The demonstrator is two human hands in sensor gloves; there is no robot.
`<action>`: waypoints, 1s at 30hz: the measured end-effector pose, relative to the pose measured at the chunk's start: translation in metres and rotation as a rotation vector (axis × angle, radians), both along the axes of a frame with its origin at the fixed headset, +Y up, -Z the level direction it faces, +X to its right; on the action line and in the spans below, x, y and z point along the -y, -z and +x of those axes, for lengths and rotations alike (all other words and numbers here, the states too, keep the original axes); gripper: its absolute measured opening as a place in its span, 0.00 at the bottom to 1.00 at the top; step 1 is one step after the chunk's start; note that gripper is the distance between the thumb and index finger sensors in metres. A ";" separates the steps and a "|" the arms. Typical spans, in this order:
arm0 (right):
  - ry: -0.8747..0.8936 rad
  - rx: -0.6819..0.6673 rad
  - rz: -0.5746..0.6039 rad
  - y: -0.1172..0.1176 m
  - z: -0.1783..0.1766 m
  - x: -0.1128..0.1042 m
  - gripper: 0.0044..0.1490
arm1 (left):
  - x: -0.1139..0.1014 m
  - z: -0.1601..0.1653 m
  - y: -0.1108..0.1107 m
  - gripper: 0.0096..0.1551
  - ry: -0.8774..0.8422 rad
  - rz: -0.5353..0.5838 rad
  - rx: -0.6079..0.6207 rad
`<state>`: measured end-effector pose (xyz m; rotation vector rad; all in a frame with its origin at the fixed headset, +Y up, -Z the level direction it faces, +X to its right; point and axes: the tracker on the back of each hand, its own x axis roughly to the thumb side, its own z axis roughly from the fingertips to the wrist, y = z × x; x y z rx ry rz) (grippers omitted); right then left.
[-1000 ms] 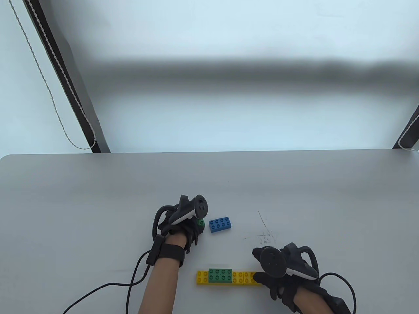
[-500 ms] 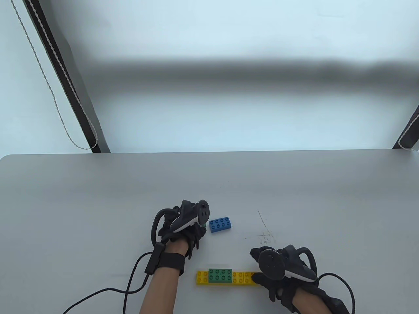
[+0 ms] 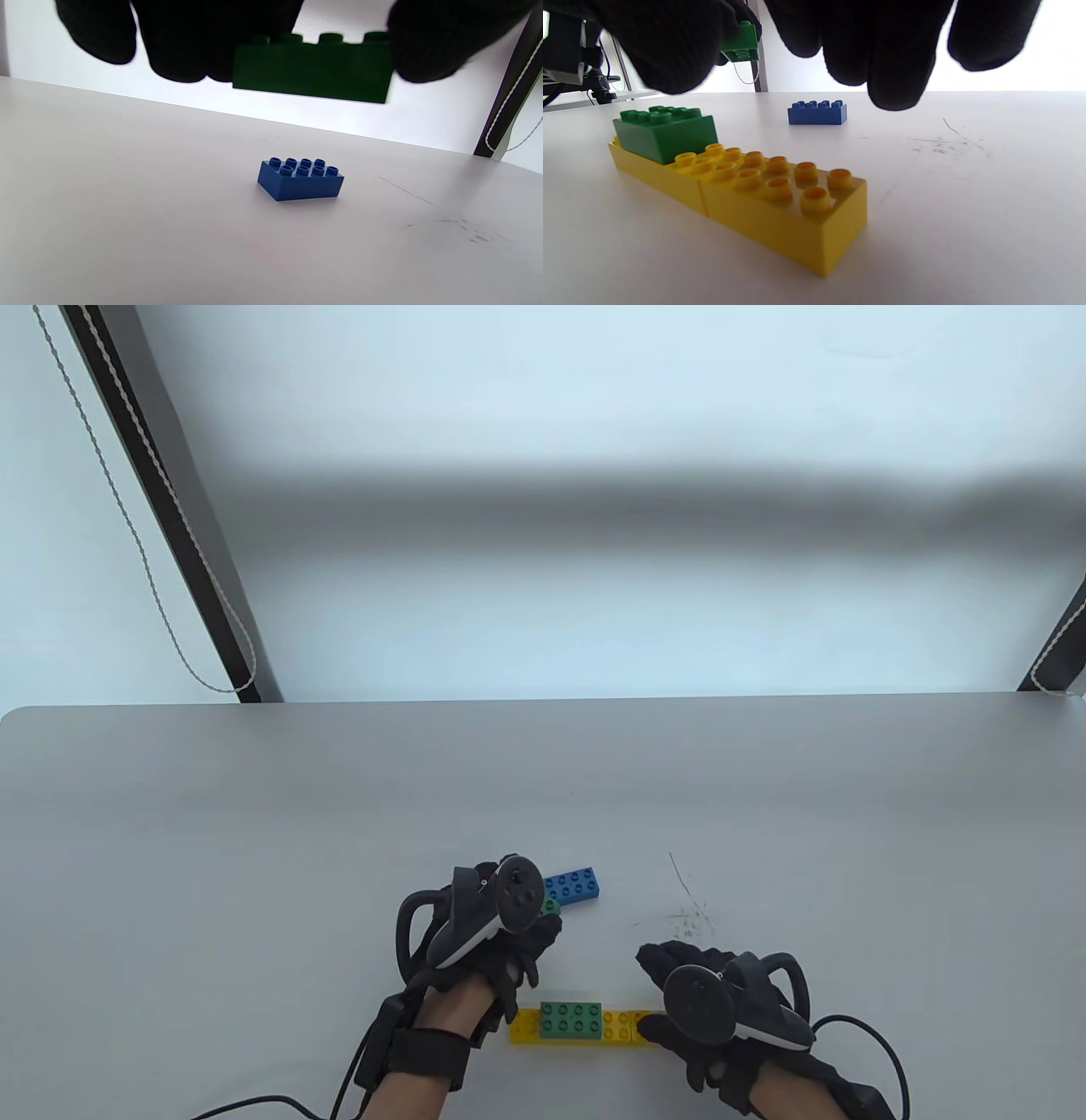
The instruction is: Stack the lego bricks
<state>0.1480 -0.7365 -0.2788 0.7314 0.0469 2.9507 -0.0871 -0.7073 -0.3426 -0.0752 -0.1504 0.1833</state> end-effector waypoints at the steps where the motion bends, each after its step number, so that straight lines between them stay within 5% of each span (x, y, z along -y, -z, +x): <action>1: 0.005 -0.006 0.013 -0.001 -0.001 0.000 0.53 | -0.002 0.001 -0.006 0.54 -0.025 0.006 0.001; 14: 0.135 -0.064 0.258 -0.020 -0.018 -0.016 0.58 | -0.013 0.017 -0.070 0.54 -0.303 0.072 0.087; 23: 0.196 -0.075 0.497 -0.036 -0.031 -0.026 0.58 | -0.005 0.025 -0.077 0.54 -0.399 -0.012 0.104; 30: 0.204 -0.058 0.562 -0.040 -0.032 -0.030 0.51 | -0.003 0.023 -0.077 0.54 -0.426 -0.028 0.104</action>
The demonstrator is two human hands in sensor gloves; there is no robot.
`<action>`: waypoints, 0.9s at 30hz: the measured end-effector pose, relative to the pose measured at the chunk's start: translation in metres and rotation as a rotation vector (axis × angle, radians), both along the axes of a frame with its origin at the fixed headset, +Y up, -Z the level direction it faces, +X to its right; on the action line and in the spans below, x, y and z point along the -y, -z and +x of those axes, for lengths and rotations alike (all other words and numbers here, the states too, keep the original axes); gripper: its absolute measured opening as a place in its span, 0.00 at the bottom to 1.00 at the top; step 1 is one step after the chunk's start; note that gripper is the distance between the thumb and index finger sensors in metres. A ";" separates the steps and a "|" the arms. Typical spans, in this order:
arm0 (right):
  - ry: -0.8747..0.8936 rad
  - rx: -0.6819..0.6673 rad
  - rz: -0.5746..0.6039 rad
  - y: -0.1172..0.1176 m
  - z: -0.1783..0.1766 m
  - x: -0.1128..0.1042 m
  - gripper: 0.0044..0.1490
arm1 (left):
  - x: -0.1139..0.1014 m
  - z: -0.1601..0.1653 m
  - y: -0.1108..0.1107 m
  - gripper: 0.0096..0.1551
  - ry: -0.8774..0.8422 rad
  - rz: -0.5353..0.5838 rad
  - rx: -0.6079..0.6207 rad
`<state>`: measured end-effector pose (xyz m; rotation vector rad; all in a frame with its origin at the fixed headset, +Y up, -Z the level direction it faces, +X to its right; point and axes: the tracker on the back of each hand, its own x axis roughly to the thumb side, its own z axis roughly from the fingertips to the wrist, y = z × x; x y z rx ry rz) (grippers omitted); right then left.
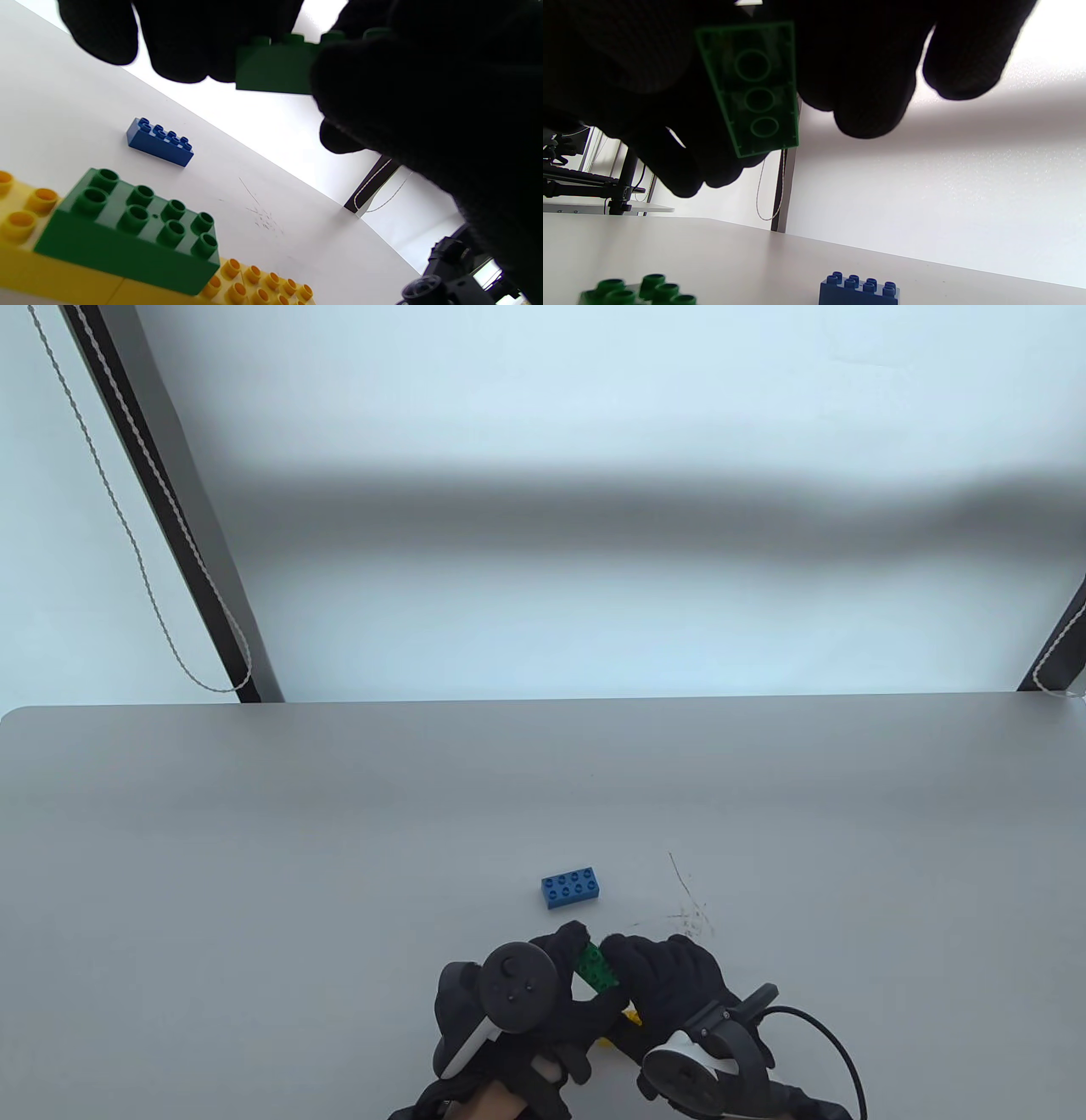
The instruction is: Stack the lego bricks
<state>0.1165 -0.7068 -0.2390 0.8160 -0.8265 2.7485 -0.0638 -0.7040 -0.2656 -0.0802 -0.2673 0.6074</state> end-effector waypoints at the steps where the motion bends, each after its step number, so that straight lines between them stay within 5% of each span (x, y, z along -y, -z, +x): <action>1: 0.000 0.000 0.000 0.000 0.000 0.000 0.51 | 0.000 0.000 0.000 0.54 -0.001 -0.002 0.001; 14: 0.103 0.022 -0.120 0.011 0.018 -0.003 0.46 | 0.002 -0.006 0.004 0.50 -0.046 -0.030 0.067; 27: 0.247 -0.028 -0.579 0.041 0.048 0.022 0.44 | 0.020 -0.004 0.012 0.39 0.286 0.009 0.175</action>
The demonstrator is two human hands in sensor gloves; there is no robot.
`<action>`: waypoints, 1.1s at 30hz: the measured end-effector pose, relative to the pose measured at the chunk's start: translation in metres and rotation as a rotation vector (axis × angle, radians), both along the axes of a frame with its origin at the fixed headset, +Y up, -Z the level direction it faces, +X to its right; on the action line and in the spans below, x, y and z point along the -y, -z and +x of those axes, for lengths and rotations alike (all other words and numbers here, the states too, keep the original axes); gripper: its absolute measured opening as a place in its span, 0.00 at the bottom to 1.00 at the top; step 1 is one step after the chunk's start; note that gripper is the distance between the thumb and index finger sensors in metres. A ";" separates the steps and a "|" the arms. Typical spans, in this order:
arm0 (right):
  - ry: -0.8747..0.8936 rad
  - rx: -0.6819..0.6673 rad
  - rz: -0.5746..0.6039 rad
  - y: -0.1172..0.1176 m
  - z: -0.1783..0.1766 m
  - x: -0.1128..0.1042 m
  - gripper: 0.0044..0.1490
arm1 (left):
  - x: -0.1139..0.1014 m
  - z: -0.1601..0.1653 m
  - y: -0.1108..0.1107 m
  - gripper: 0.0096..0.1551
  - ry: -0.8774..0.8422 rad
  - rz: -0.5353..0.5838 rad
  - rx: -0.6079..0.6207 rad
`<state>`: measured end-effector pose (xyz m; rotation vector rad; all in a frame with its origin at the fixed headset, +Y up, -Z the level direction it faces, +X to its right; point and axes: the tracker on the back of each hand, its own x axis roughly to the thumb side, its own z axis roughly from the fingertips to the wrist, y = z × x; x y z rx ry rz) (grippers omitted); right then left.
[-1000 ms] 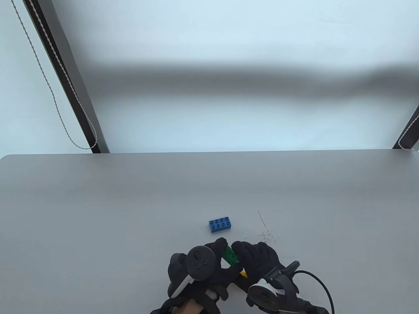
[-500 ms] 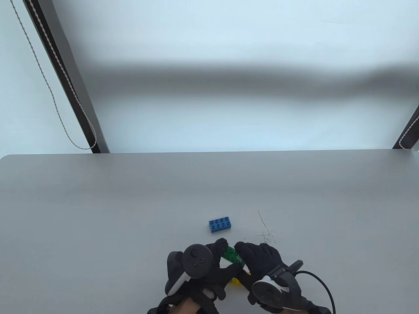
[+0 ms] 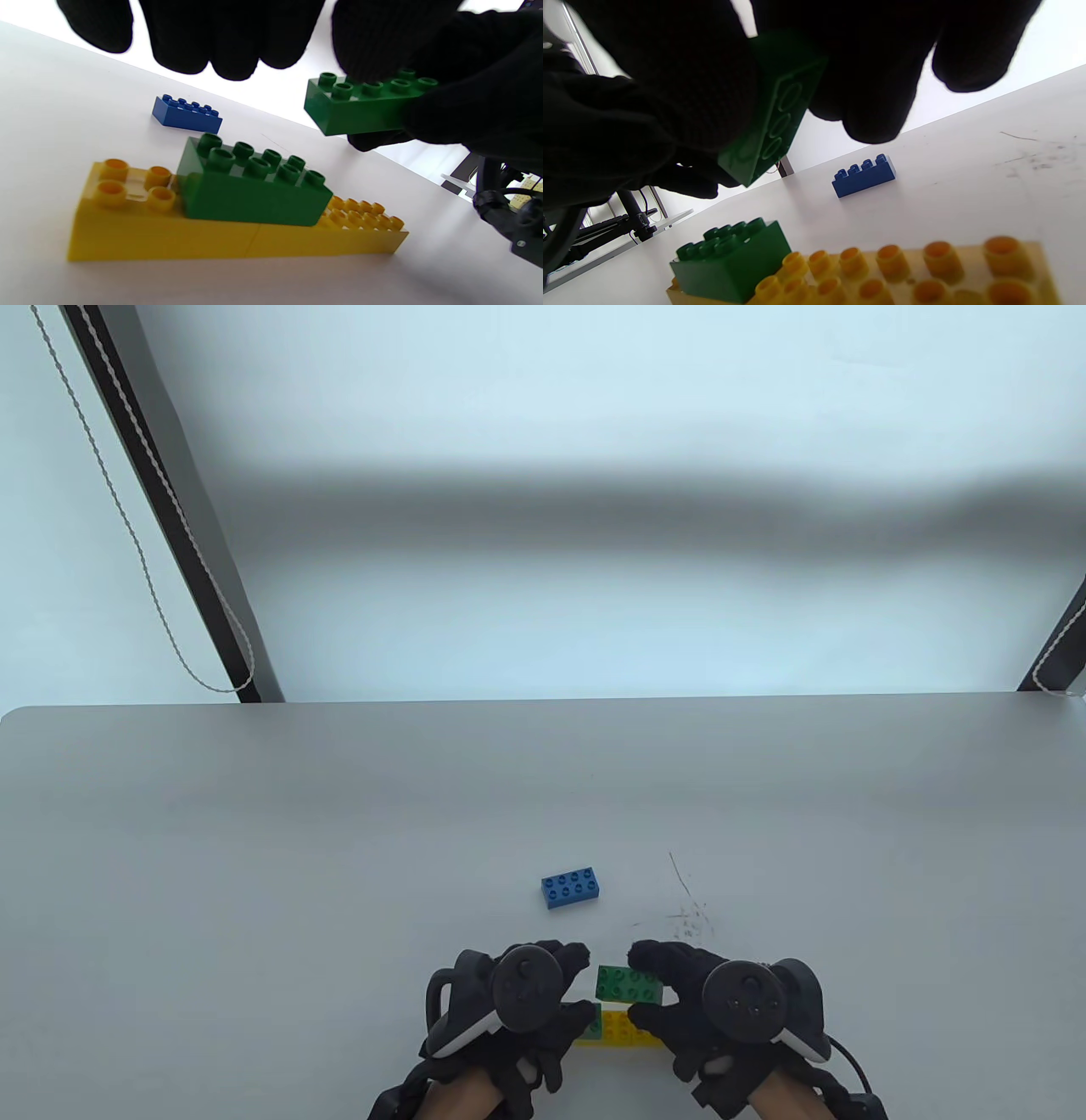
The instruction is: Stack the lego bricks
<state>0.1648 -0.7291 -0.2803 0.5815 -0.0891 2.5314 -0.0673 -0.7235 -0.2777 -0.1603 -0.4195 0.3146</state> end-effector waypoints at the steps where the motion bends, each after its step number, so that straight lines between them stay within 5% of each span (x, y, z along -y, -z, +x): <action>1: 0.000 -0.003 -0.017 0.001 0.001 0.001 0.44 | 0.001 0.000 0.001 0.38 0.012 -0.001 0.002; 12: 0.007 -0.032 -0.206 0.012 0.006 0.024 0.44 | 0.025 -0.003 0.011 0.39 0.174 -0.108 0.094; 19: -0.007 -0.025 -0.267 0.017 0.009 0.038 0.44 | 0.030 -0.005 0.014 0.35 0.121 -0.151 0.108; 33: -0.130 -0.044 -0.174 0.011 -0.004 0.040 0.42 | 0.032 -0.005 0.017 0.35 0.103 -0.181 0.111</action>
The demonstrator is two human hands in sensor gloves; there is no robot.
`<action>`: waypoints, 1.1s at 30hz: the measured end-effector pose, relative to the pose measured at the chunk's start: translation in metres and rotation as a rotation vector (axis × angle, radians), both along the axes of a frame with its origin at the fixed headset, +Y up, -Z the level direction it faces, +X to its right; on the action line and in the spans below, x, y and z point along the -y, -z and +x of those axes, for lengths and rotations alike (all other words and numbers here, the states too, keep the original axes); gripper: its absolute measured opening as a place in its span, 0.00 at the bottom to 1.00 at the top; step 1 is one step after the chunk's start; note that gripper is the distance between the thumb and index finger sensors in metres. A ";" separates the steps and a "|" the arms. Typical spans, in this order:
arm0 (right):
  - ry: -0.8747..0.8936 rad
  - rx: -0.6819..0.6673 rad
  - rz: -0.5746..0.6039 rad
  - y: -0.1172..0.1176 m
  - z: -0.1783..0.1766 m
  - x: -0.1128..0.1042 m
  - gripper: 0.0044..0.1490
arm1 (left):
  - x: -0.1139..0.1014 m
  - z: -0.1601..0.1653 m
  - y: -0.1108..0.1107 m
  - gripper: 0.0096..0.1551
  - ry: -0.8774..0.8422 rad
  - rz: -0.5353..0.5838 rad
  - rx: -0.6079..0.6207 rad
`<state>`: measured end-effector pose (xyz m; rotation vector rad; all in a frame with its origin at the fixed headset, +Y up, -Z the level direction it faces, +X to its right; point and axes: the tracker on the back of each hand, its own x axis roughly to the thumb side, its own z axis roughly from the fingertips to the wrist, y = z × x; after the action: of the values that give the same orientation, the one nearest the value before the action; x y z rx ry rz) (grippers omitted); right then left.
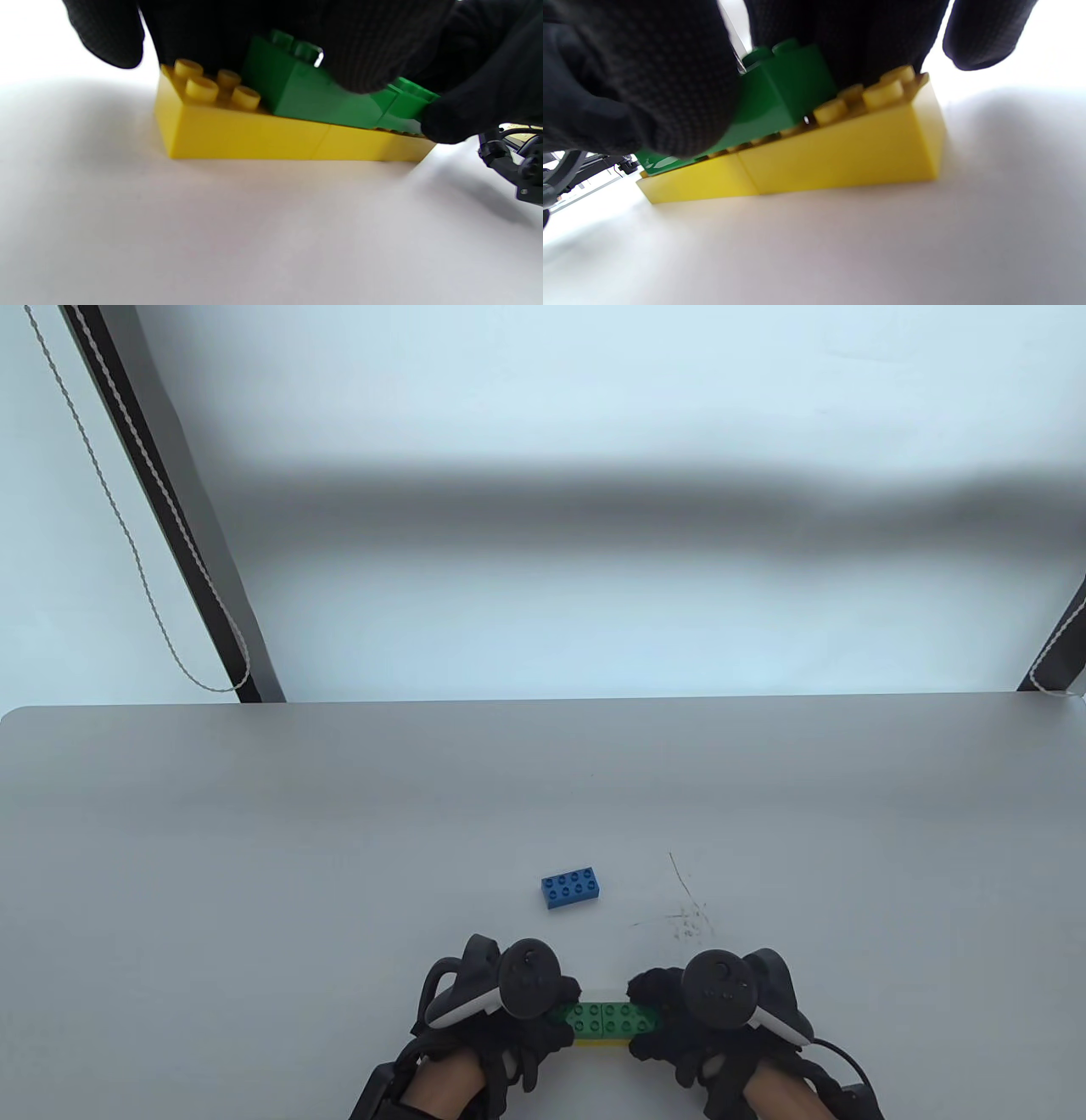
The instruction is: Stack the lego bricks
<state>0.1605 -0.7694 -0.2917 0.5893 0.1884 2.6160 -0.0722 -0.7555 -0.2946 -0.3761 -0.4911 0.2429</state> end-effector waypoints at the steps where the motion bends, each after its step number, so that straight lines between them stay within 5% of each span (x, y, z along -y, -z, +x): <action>1: 0.009 -0.001 -0.004 0.000 0.000 0.000 0.42 | 0.000 0.000 0.000 0.35 -0.001 -0.002 -0.001; 19: -0.058 0.001 0.024 -0.006 -0.012 -0.003 0.38 | 0.003 -0.001 0.003 0.35 -0.026 -0.080 -0.023; 33: -0.070 -0.068 -0.109 0.001 -0.013 -0.004 0.39 | 0.004 -0.001 0.004 0.35 -0.026 -0.096 -0.030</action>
<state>0.1475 -0.7655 -0.2925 0.6442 0.3763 2.6350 -0.0730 -0.7592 -0.2990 -0.4592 -0.4560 0.2977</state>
